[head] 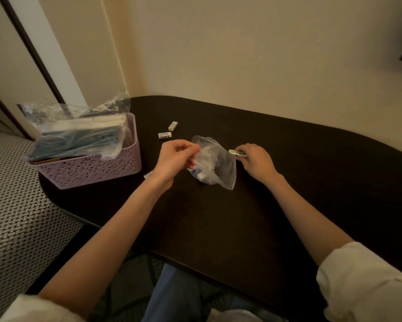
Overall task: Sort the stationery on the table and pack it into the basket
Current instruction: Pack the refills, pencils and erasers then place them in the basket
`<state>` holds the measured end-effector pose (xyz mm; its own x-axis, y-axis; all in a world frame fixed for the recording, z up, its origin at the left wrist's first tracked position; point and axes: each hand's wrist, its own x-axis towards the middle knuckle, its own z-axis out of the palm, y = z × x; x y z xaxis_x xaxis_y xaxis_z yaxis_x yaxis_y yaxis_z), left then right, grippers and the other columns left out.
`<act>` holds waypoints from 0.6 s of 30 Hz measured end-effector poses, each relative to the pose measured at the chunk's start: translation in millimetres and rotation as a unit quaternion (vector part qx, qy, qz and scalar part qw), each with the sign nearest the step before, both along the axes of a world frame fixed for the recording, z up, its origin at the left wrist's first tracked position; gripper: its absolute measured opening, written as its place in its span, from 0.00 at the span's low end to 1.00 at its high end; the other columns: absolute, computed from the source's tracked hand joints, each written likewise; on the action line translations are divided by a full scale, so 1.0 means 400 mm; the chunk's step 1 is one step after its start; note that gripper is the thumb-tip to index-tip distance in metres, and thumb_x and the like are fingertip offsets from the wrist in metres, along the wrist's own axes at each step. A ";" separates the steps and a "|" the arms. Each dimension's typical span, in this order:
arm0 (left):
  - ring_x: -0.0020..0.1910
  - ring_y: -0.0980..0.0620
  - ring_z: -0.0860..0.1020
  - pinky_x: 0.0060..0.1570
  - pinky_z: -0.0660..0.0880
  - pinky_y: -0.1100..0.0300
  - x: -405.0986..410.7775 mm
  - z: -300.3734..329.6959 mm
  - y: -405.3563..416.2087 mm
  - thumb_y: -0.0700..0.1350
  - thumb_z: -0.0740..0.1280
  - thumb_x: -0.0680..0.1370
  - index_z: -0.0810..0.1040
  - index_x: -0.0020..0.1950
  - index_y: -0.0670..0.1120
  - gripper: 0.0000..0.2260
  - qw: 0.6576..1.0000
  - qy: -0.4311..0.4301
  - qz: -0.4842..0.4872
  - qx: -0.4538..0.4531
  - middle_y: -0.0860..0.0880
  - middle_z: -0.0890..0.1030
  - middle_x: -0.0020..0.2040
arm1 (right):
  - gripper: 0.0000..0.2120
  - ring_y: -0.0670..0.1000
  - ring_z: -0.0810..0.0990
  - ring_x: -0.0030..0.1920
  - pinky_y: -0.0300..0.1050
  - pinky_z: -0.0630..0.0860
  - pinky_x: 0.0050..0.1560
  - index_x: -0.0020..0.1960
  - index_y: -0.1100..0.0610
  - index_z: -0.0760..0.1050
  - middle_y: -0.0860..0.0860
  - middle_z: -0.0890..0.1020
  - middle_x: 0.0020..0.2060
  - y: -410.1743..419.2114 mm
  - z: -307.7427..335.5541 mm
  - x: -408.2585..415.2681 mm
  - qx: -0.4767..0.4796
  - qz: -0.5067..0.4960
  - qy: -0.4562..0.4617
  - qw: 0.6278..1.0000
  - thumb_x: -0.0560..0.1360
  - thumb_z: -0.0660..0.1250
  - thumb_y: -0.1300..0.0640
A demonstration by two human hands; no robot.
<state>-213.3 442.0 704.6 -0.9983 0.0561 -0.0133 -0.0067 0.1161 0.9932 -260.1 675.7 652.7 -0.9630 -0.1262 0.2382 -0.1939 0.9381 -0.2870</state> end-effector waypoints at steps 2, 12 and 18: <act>0.34 0.56 0.78 0.34 0.76 0.66 0.000 0.003 0.003 0.40 0.67 0.78 0.81 0.48 0.42 0.04 1.000 0.006 0.001 0.002 0.47 0.80 0.38 | 0.15 0.46 0.78 0.54 0.41 0.73 0.55 0.63 0.56 0.77 0.50 0.81 0.55 -0.021 0.023 0.039 -0.161 -0.064 0.024 0.985 0.77 0.67 0.58; 0.34 0.58 0.78 0.34 0.75 0.67 0.001 0.019 0.049 0.39 0.67 0.78 0.82 0.50 0.41 0.05 0.999 0.024 -0.025 0.005 0.48 0.80 0.37 | 0.05 0.43 0.83 0.42 0.37 0.79 0.42 0.50 0.52 0.82 0.45 0.83 0.40 -0.130 0.214 0.264 -0.273 -0.010 -0.128 0.953 0.74 0.70 0.56; 0.31 0.59 0.78 0.34 0.76 0.67 0.015 0.017 0.068 0.38 0.67 0.78 0.81 0.49 0.42 0.04 0.999 0.034 -0.022 0.008 0.48 0.80 0.36 | 0.04 0.48 0.81 0.37 0.43 0.79 0.36 0.43 0.56 0.80 0.51 0.81 0.37 -0.176 0.122 0.158 -0.114 -0.102 -0.078 0.985 0.76 0.68 0.59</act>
<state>-207.3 469.1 711.5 -0.9934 0.1000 0.0558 0.0658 0.0998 0.9928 -196.9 605.4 701.5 -0.9900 0.1129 0.0851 0.0547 0.8609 -0.5059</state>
